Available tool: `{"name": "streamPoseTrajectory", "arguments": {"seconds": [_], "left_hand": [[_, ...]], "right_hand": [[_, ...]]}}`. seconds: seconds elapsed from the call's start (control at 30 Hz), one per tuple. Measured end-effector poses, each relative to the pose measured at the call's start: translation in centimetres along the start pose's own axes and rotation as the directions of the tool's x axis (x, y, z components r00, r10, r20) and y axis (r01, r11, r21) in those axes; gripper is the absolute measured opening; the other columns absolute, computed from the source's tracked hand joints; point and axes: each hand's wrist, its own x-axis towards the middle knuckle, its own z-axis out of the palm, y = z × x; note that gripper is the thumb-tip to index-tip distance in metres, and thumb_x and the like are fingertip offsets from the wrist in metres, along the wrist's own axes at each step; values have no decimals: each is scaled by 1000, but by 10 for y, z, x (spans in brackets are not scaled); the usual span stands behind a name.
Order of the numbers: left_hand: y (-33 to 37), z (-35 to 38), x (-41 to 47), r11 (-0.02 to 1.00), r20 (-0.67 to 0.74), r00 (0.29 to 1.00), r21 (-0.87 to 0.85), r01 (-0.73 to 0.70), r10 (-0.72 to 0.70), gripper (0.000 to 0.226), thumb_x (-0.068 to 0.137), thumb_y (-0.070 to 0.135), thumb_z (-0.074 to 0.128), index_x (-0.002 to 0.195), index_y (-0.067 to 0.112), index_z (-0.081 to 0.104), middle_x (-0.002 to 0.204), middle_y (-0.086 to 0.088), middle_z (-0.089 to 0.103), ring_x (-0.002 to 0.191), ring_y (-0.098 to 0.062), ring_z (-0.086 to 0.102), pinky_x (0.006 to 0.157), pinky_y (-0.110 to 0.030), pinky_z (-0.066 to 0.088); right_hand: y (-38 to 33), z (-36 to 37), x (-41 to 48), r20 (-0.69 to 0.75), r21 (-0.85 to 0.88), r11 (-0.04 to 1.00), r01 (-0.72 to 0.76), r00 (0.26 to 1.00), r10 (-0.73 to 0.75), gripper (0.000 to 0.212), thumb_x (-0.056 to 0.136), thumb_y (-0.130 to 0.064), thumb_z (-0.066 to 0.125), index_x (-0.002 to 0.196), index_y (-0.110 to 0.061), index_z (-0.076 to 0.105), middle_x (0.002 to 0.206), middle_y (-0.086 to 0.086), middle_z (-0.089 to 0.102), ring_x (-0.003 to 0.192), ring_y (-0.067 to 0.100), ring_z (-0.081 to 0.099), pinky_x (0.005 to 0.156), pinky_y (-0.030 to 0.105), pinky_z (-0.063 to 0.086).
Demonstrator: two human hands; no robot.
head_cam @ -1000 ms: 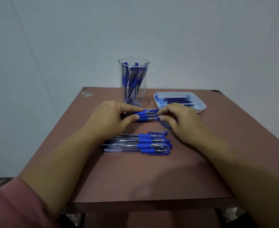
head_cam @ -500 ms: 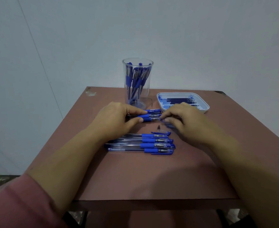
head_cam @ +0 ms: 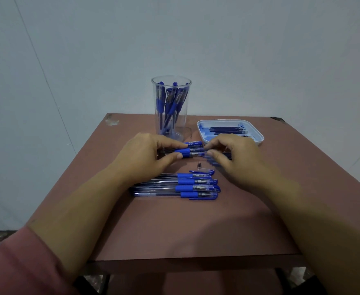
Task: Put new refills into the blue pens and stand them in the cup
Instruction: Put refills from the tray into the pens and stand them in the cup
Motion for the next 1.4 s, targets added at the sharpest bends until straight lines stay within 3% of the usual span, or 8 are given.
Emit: {"name": "streamPoseTrajectory", "arguments": {"seconds": [0.2, 0.4, 0.57, 0.77, 0.93, 1.1, 1.23, 1.4], "left_hand": [[2, 0, 0, 1000, 13, 1000, -9, -20, 20, 28, 87, 33, 70, 113, 43, 69, 96, 17, 73, 83, -3, 67, 77, -36, 56], [3, 0, -1, 999, 15, 1000, -32, -11, 12, 27, 86, 32, 72, 112, 40, 70, 100, 16, 73, 88, -1, 66, 82, -32, 56], [2, 1, -1, 999, 36, 999, -39, -16, 18, 28, 86, 31, 71, 113, 41, 69, 98, 17, 73, 86, 0, 66, 79, -27, 55], [2, 1, 0, 999, 46, 999, -25, -20, 21, 29, 86, 32, 71, 112, 42, 68, 97, 18, 72, 81, 2, 64, 71, -11, 49], [2, 1, -1, 999, 45, 999, -40, -25, 27, 29, 86, 31, 72, 109, 48, 67, 99, 19, 72, 84, 1, 65, 77, -20, 53], [2, -1, 0, 999, 31, 999, -40, -10, 11, 31, 86, 32, 71, 106, 56, 63, 92, 23, 71, 80, -3, 65, 75, -26, 54], [-2, -3, 2, 999, -13, 1000, -52, 13, -14, 28, 86, 30, 72, 109, 46, 69, 88, 26, 70, 82, -8, 66, 77, -31, 55], [-6, -3, 2, 998, -21, 999, -56, 31, -32, 27, 86, 29, 72, 111, 39, 71, 91, 19, 73, 83, -12, 67, 78, -37, 55]], "right_hand": [[-4, 3, 0, -1, 98, 994, 40, 999, -40, 21, 89, -27, 68, 107, -37, 68, 93, -30, 61, 96, -3, 59, 82, 12, 45], [5, -1, -1, -41, 133, 991, 5, 999, 1, 21, 85, -14, 65, 88, -35, 64, 85, -20, 66, 86, 2, 62, 79, 32, 53], [-1, 2, -1, 5, 107, 992, 70, 997, -71, 27, 88, -24, 68, 110, -39, 69, 94, -28, 64, 95, 1, 59, 82, 20, 47], [3, -2, -2, -38, 71, 995, 66, 997, -63, 19, 84, -23, 71, 98, -36, 69, 88, -24, 64, 88, 3, 59, 78, 29, 51], [1, 0, 0, -2, 15, 996, 92, 996, -92, 25, 88, -27, 68, 111, -37, 71, 83, -31, 57, 86, 2, 54, 74, 12, 39], [17, -8, -3, -28, 113, 993, 10, 1000, -7, 21, 89, -19, 68, 103, -32, 74, 94, -24, 68, 96, 4, 62, 86, 27, 50], [32, -19, -6, -63, 202, 975, -88, 993, 103, 21, 90, -7, 65, 93, -26, 72, 89, -18, 68, 89, 0, 63, 81, 12, 47], [51, -22, -5, 18, 20, 987, -159, 987, 159, 21, 90, -14, 66, 88, -35, 66, 85, -24, 63, 86, 5, 62, 86, 27, 50]]}}
